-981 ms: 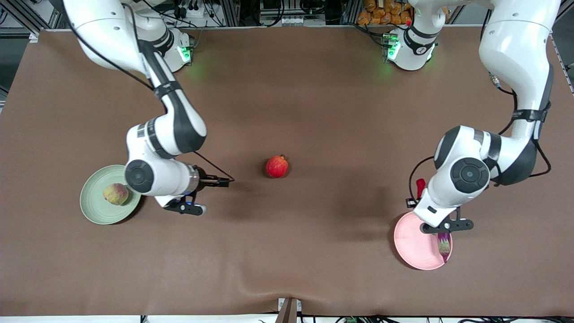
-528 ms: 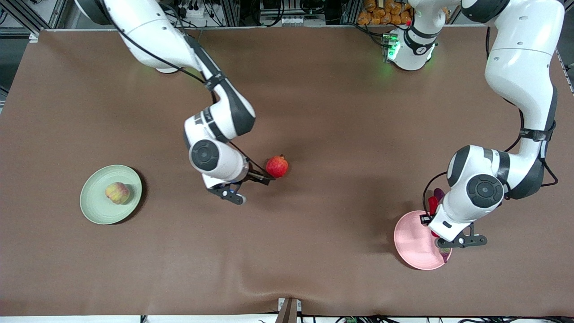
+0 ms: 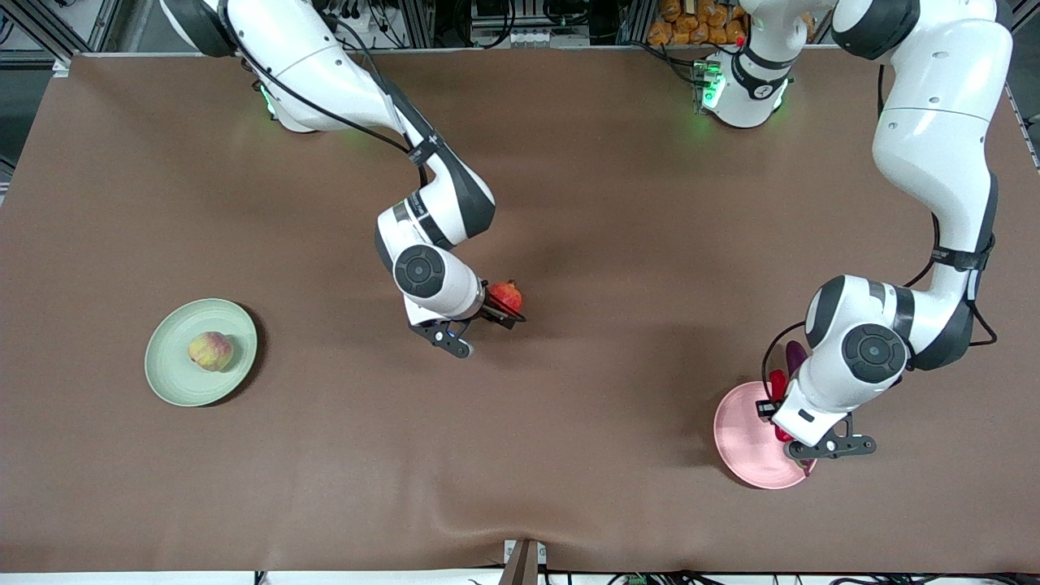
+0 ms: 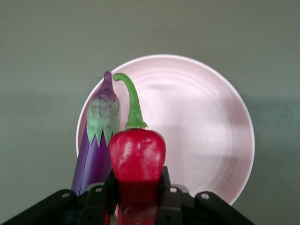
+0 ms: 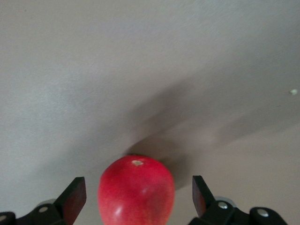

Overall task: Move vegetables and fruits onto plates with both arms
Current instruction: 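Grasp the red apple with the right gripper while the left gripper carries the pepper, then place the pepper on the pink plate while the right gripper lifts the apple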

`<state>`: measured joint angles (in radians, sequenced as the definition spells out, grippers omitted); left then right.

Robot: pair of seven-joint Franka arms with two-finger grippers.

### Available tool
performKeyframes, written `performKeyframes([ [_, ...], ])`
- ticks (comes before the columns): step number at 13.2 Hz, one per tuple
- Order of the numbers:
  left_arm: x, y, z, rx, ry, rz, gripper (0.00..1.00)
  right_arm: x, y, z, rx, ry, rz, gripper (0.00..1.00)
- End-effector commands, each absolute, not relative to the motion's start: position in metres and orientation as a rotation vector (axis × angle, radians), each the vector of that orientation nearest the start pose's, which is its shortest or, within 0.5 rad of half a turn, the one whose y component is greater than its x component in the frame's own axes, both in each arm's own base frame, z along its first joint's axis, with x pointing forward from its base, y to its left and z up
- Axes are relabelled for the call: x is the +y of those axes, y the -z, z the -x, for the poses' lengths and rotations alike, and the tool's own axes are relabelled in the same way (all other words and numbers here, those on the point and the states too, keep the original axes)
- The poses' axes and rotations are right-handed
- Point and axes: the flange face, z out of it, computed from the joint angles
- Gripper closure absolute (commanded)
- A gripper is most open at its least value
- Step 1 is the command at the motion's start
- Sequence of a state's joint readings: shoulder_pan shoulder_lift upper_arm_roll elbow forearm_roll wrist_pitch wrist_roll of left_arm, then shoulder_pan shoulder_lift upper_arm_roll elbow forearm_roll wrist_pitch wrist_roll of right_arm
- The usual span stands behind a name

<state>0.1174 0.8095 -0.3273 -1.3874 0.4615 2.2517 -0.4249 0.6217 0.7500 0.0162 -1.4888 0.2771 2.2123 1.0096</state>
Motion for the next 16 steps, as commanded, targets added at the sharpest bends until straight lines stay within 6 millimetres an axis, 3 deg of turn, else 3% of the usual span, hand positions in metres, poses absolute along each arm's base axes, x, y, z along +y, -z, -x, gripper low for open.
performKeyframes([
  [1,-0.089,-0.251,-0.750,-0.046,0.280,3.024,0.94,0.450,-0.211,-0.560,0.837,-0.291,2.848,0.00],
  [3,-0.089,-0.245,-0.752,-0.060,0.305,3.043,0.61,0.458,-0.204,-0.554,0.821,-0.283,2.853,0.00],
  [5,-0.092,-0.248,-0.752,-0.049,0.316,3.045,0.00,0.471,-0.193,-0.541,0.785,-0.271,2.871,0.00],
  [6,-0.093,-0.255,-0.752,-0.051,0.330,3.045,0.00,0.471,-0.188,-0.540,0.784,-0.274,2.878,0.00],
  [8,-0.094,-0.274,-0.753,-0.051,0.361,3.040,0.00,0.468,-0.191,-0.544,0.790,-0.271,2.873,0.25],
  [9,-0.097,-0.289,-0.754,-0.043,0.388,3.035,0.00,0.464,-0.195,-0.549,0.798,-0.266,2.866,0.33],
  [11,-0.101,-0.326,-0.749,-0.047,0.396,3.029,0.00,0.453,-0.205,-0.558,0.803,-0.258,2.862,0.37],
  [13,-0.105,-0.376,-0.737,-0.049,0.343,2.998,0.00,0.418,-0.231,-0.583,0.833,-0.291,2.859,0.37],
  [16,-0.109,-0.450,-0.707,-0.143,0.222,3.037,0.00,0.330,-0.275,-0.623,0.721,-0.375,2.882,0.37],
])
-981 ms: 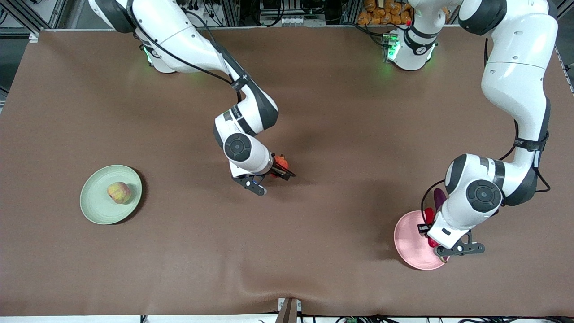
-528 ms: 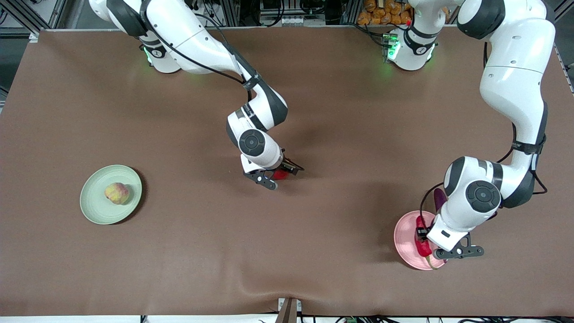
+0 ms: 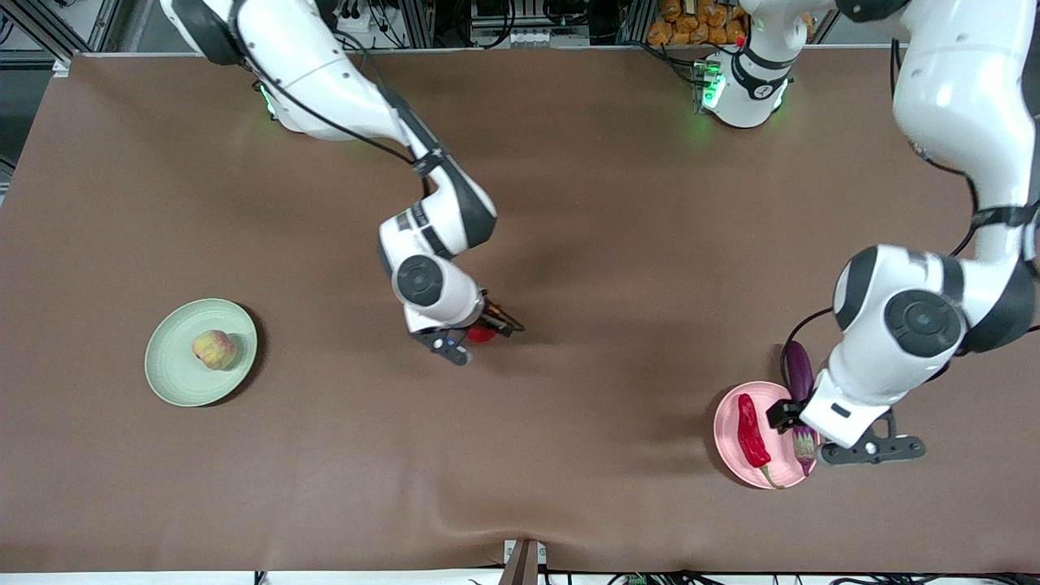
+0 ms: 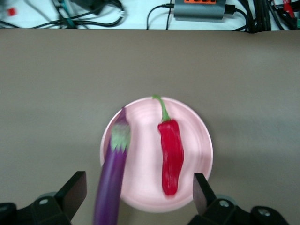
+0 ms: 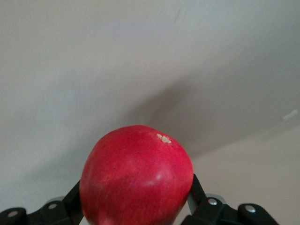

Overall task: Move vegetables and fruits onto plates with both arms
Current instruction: 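Place the pepper on the pink plate while the right gripper lifts the apple, then lower the red apple onto the green plate and open the right gripper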

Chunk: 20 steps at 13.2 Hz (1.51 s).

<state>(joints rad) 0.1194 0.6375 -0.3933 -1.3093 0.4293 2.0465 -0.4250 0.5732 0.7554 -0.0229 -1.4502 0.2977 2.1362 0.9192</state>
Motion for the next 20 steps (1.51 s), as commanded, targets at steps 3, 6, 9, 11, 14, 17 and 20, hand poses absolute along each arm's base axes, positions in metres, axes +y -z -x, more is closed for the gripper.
performKeyframes([
  [3,-0.093,-0.524,-0.666,-0.233,0.054,3.139,0.00,0.226,-0.299,-0.654,0.527,-0.447,2.885,0.37],
  [6,-0.074,-0.575,-0.631,-0.290,-0.036,3.138,0.00,0.115,-0.304,-0.670,0.341,-0.496,2.854,0.37],
  [9,-0.080,-0.614,-0.592,-0.167,-0.086,3.128,0.00,0.006,-0.299,-0.675,0.059,-0.458,2.883,0.37],
  [11,-0.083,-0.629,-0.576,-0.161,-0.051,3.112,0.00,-0.055,-0.295,-0.672,-0.134,-0.435,2.907,0.37],
  [14,-0.075,-0.639,-0.560,-0.170,-0.033,3.119,0.00,-0.123,-0.287,-0.664,-0.378,-0.405,2.887,0.37],
  [17,-0.075,-0.657,-0.555,-0.162,0.052,3.140,0.00,-0.164,-0.271,-0.656,-0.566,-0.439,2.909,0.36],
  [20,-0.058,-0.649,-0.553,-0.170,0.040,3.127,0.00,-0.181,-0.245,-0.657,-0.663,-0.400,2.890,0.33],
])
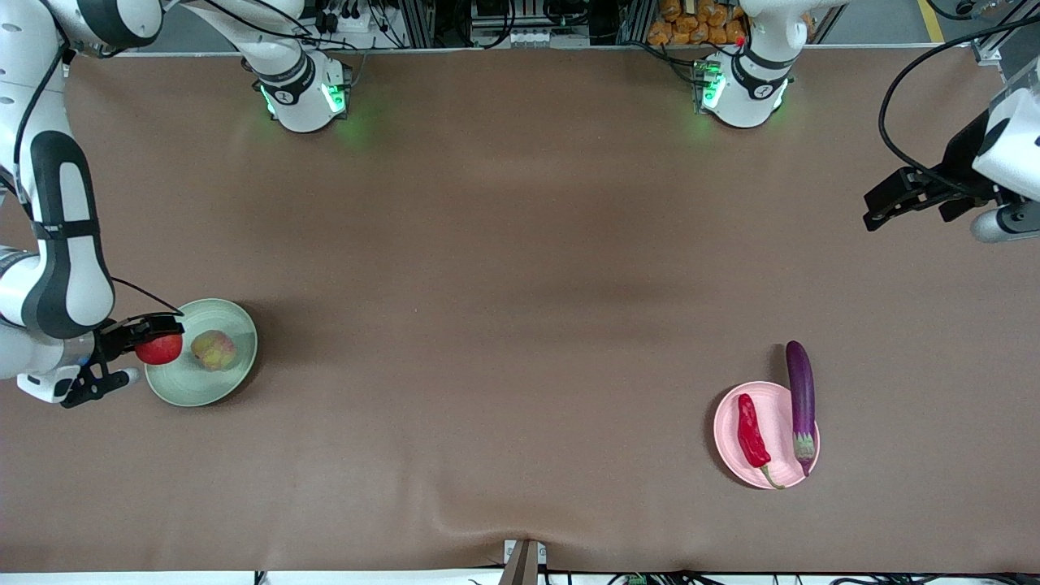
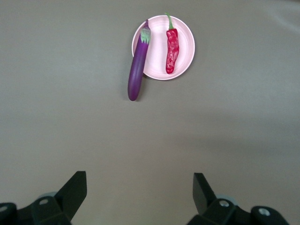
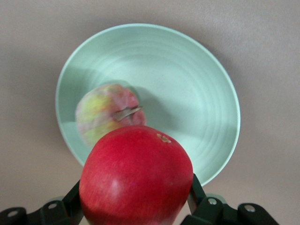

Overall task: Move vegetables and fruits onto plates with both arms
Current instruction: 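Lower the red apple onto the green plate and open the right gripper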

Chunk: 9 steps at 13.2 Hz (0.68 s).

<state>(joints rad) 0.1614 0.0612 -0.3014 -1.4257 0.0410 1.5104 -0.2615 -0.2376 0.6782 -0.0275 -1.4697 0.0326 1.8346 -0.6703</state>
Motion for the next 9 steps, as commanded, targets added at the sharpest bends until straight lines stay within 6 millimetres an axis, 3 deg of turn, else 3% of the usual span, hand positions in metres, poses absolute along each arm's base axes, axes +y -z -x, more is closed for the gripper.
performKeyframes([
  [1,-0.062,-0.648,-0.544,-0.157,0.038,3.122,0.00,-0.185,-0.237,-0.657,-0.698,-0.388,2.882,0.32],
  [3,-0.055,-0.651,-0.541,-0.176,0.042,3.123,0.00,-0.195,-0.234,-0.657,-0.746,-0.354,2.874,0.00],
  [7,-0.048,-0.651,-0.545,-0.195,0.049,3.124,0.00,-0.178,-0.255,-0.663,-0.736,-0.325,2.883,0.00],
  [9,-0.048,-0.654,-0.543,-0.196,0.053,3.125,0.00,-0.168,-0.274,-0.658,-0.589,-0.378,2.900,0.00],
])
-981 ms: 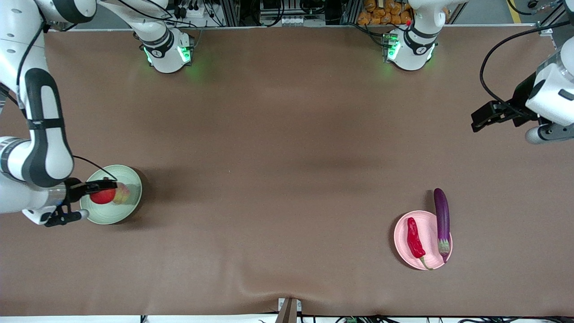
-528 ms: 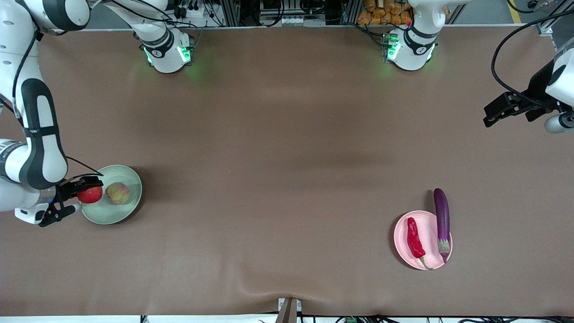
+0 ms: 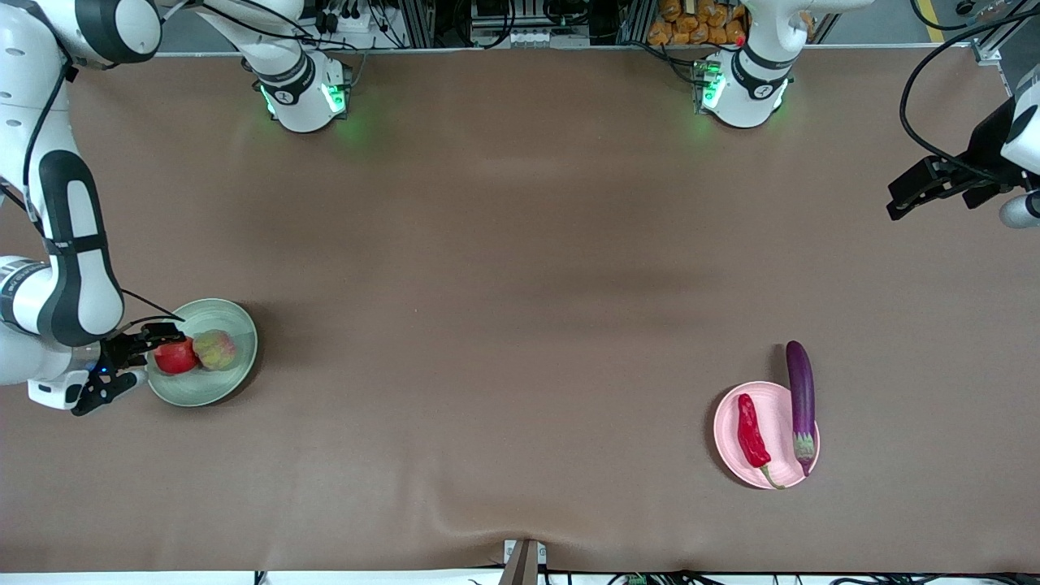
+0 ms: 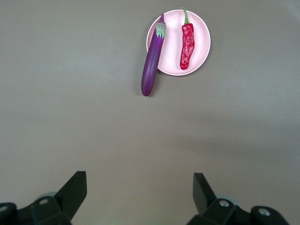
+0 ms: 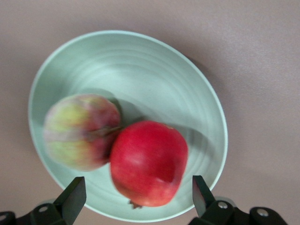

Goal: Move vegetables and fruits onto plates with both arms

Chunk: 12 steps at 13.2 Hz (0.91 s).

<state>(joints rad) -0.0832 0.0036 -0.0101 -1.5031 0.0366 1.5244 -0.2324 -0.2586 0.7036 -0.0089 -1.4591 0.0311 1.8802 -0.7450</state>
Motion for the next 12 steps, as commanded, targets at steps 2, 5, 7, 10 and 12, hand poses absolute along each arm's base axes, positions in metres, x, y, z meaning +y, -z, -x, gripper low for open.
performKeyframes([
  [2,-0.048,-0.659,-0.539,-0.208,0.059,3.123,0.00,-0.124,-0.324,-0.654,-0.478,-0.368,2.933,0.00],
  [5,-0.044,-0.664,-0.532,-0.206,0.043,3.117,0.00,-0.055,-0.382,-0.637,-0.253,-0.421,2.989,0.00],
  [7,-0.047,-0.665,-0.531,-0.206,0.043,3.117,0.00,-0.017,-0.426,-0.626,-0.138,-0.402,3.028,0.00],
  [10,-0.048,-0.663,-0.531,-0.191,0.035,3.122,0.00,0.015,-0.484,-0.595,-0.042,-0.328,3.063,0.00],
  [12,-0.047,-0.664,-0.532,-0.194,0.036,3.125,0.00,0.011,-0.521,-0.577,-0.034,-0.255,3.073,0.00],
])
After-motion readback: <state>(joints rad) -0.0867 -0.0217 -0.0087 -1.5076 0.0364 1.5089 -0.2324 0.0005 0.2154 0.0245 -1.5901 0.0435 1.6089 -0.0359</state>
